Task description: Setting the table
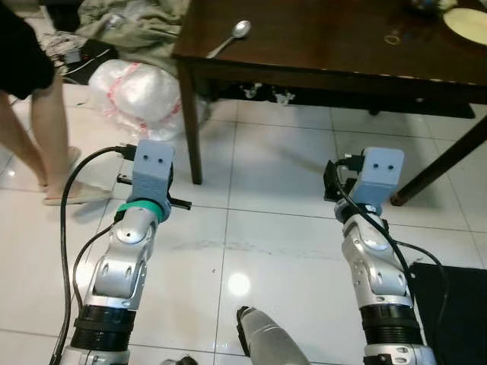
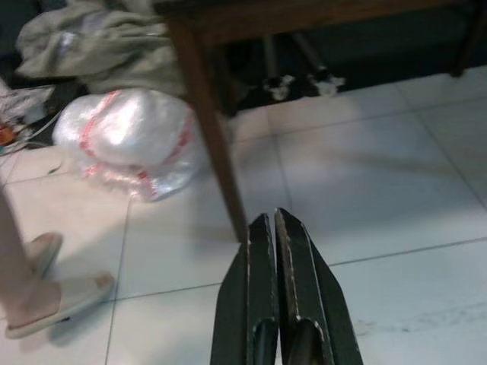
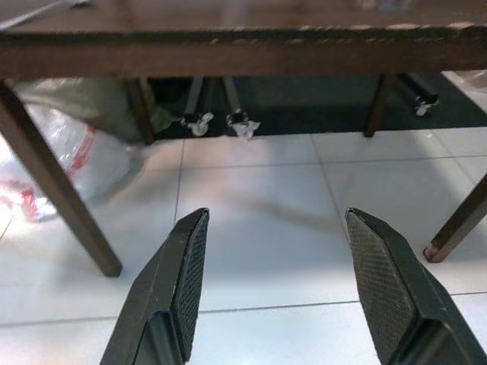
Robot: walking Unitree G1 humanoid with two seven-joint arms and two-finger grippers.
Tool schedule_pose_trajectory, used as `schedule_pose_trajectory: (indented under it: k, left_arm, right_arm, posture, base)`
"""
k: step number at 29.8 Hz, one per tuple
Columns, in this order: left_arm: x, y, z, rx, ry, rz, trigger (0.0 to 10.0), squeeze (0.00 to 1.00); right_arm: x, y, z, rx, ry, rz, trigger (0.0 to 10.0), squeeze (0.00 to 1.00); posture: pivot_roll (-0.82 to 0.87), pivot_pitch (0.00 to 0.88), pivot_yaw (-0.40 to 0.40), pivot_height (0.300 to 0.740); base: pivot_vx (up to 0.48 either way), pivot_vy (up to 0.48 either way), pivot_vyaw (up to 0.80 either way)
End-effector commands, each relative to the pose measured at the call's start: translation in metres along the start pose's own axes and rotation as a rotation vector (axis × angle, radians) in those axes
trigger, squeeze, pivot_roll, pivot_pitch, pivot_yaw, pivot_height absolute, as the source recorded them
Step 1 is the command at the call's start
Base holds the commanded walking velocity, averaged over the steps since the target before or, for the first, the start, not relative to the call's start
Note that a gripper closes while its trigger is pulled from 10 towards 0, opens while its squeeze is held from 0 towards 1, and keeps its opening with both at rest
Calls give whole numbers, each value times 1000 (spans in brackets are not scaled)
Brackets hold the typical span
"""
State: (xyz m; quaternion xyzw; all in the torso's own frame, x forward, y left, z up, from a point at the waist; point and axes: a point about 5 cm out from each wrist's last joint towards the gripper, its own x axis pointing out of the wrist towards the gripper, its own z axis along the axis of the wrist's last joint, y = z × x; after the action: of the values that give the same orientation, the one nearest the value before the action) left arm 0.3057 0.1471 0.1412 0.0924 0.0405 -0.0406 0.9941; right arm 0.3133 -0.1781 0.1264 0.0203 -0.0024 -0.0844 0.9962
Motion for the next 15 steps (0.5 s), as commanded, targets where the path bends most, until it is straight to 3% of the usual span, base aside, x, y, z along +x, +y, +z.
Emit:
schedule_pose_trajectory:
  k: [1,15]
  left_arm:
    - [0,-1,-3,7,17,-4,10000,0]
    - [0,0,-2,40,5,12,10000,0]
  right_arm:
    - [0,-3,-4,6,11,-11,10000,0]
    - [1,-1,-3,6,6,-5,10000,0]
  posture:
    - [-156,47,50,740]
    - [-155,40,51,740]
  base:
    - [0,0,-800]
    - [0,0,-800]
